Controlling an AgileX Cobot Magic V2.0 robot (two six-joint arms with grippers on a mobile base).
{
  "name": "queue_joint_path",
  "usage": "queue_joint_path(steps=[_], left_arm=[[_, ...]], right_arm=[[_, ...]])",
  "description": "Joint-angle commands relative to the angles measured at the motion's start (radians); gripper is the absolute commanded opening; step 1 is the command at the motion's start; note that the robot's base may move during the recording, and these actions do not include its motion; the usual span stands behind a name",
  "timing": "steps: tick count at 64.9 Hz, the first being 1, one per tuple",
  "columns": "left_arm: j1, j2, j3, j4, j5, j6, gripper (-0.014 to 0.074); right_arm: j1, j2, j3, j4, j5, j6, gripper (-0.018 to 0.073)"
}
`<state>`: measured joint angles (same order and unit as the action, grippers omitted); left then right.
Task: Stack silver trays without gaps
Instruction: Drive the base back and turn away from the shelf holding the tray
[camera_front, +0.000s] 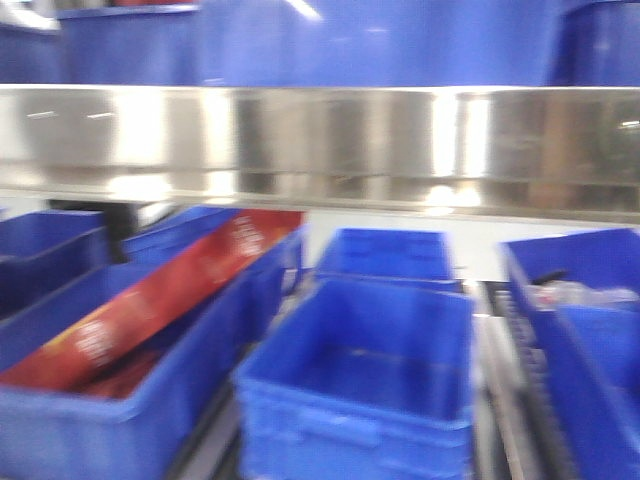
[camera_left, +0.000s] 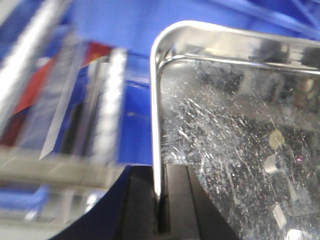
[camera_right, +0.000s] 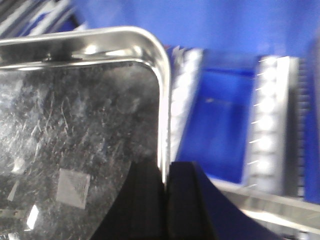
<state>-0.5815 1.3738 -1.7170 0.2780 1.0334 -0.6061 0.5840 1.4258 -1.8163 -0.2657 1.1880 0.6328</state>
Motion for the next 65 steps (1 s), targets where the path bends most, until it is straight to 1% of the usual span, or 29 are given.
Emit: queue_joint_path(steps=[1,48,65], left_arm=[[-0.006,-0.014,-0.011,0.023,-0.013,-0.007,-0.0017],[-0.006,-0.014,-0.011,0.023,-0.013,-0.007,-0.0017],[-0.006,-0.014,-0.011,0.023,-0.035,-0.007,-0.0017]], right_arm=[[-0.002,-0.016,-0.009,-0.036,-0.013,-0.015,-0.0067],[-0.002,-0.016,-0.009,-0.036,-0.018,-0.015,-0.0067],[-0.002,-0.016,-0.009,-0.036,-0.018,-0.015,-0.0067]])
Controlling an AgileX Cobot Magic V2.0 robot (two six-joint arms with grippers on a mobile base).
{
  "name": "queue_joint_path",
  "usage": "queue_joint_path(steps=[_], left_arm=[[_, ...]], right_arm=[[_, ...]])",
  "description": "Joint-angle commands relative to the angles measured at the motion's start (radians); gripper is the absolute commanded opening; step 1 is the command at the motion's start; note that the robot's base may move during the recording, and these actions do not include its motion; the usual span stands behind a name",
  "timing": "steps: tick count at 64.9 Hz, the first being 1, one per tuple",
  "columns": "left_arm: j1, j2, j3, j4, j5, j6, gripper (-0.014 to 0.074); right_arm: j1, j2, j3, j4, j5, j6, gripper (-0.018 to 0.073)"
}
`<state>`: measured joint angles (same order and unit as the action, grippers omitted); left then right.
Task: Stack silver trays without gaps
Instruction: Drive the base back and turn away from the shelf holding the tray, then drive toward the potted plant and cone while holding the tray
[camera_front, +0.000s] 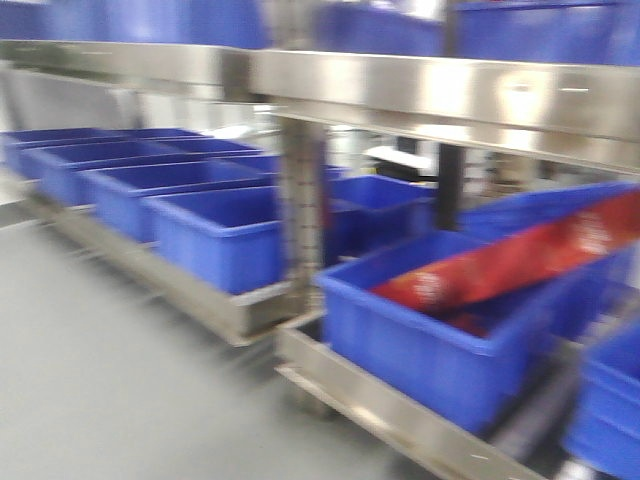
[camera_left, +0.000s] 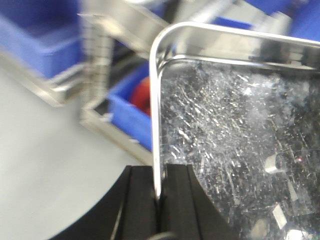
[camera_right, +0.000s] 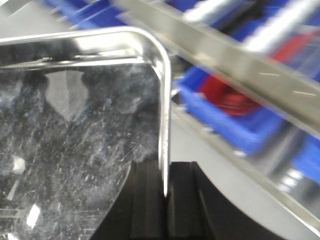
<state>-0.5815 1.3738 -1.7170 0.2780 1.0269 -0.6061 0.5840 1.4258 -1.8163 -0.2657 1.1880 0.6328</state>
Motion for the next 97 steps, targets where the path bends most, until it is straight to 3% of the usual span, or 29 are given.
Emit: queue_joint_path(steps=[1,97], left_arm=[[-0.006,-0.014,-0.011,0.023,-0.029,-0.007,-0.0017],[-0.006,-0.014,-0.011,0.023,-0.029,-0.007,-0.0017]], right_arm=[[-0.002,-0.016,-0.009,-0.036,-0.018,-0.015,-0.0067],[-0.002,-0.016,-0.009,-0.036,-0.020,-0.015,-0.0067]])
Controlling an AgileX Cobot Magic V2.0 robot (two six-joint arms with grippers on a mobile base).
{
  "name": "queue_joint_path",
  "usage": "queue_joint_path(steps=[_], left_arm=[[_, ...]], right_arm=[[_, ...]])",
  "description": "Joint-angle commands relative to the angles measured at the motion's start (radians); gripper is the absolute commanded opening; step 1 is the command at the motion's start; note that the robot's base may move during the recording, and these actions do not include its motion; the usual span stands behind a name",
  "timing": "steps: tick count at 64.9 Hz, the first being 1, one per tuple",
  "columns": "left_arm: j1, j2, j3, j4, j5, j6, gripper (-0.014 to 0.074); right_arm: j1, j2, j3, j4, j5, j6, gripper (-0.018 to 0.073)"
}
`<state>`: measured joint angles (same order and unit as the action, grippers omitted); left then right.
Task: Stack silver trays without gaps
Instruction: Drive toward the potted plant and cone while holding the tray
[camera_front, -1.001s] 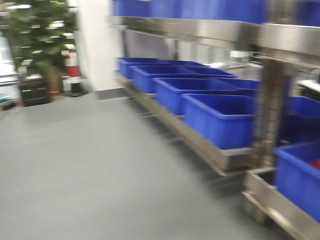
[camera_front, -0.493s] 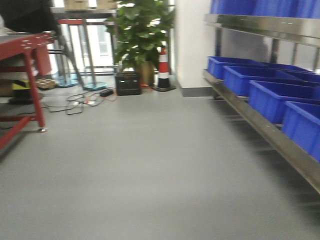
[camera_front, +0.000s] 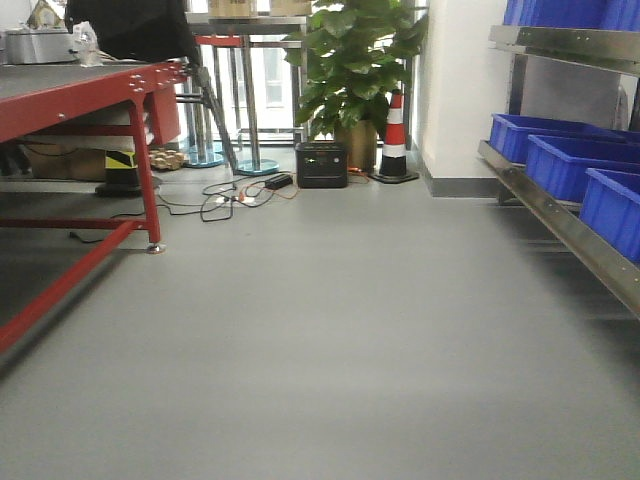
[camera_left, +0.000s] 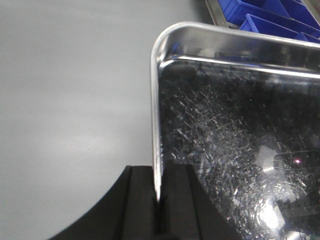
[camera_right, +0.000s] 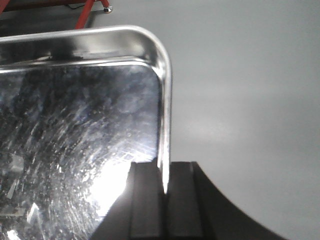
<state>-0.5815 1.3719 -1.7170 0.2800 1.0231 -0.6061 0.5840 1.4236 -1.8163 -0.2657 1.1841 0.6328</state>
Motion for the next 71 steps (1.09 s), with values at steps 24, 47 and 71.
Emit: queue_joint_path(steps=[24,47,71], left_arm=[[-0.006,-0.012,-0.011,0.021,-0.025,-0.007,-0.0017],[-0.006,-0.012,-0.011,0.021,-0.025,-0.007,-0.0017],[-0.006,-0.012,-0.011,0.021,-0.025,-0.007,-0.0017]], right_arm=[[-0.002,-0.014,-0.009,-0.036,-0.016,-0.015,-0.0067],[-0.002,-0.014,-0.009,-0.036,-0.016,-0.015,-0.0067],[-0.002,-0.014,-0.009,-0.036,-0.016,-0.015,-0.0067]])
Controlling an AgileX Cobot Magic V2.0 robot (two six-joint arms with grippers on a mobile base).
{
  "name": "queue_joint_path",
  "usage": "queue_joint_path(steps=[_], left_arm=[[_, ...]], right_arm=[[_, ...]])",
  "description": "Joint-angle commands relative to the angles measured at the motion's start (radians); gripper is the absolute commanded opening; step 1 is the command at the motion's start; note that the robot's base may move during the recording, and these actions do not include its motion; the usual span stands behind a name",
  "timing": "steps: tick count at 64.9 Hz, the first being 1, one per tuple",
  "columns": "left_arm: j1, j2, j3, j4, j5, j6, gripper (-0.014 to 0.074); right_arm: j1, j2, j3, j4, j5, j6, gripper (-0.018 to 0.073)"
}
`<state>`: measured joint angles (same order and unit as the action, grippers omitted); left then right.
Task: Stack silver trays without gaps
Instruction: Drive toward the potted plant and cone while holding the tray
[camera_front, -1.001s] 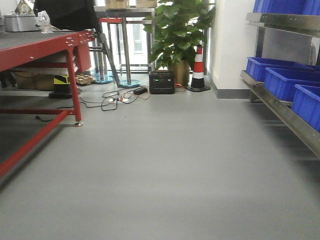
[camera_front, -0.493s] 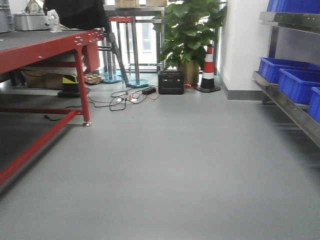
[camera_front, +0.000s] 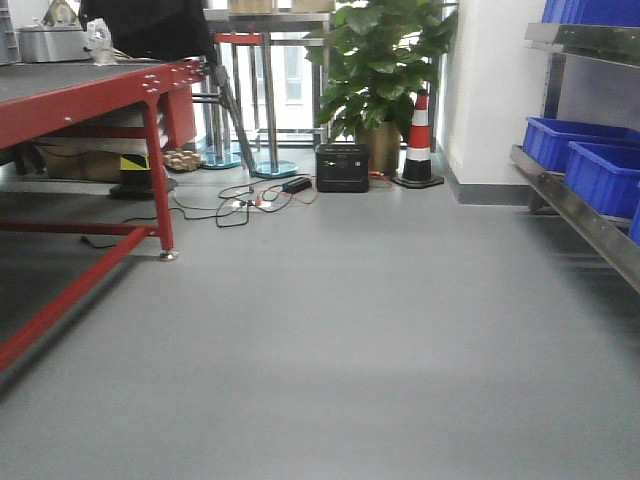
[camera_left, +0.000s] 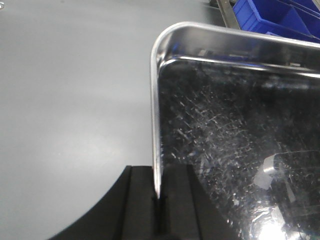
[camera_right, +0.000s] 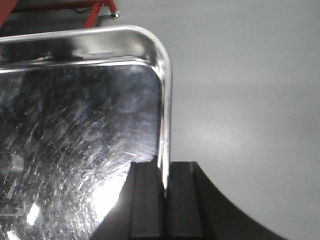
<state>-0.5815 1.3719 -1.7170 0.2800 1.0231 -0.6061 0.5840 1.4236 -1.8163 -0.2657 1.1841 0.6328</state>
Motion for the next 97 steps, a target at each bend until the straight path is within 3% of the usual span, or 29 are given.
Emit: queue_joint_path(steps=[1,97], left_arm=[[-0.006,-0.012,-0.011,0.021,-0.025,-0.007,-0.0017],[-0.006,-0.012,-0.011,0.021,-0.025,-0.007,-0.0017]], right_arm=[[-0.002,-0.014,-0.009,-0.036,-0.016,-0.015,-0.0067],[-0.002,-0.014,-0.009,-0.036,-0.026,-0.015,-0.0067]])
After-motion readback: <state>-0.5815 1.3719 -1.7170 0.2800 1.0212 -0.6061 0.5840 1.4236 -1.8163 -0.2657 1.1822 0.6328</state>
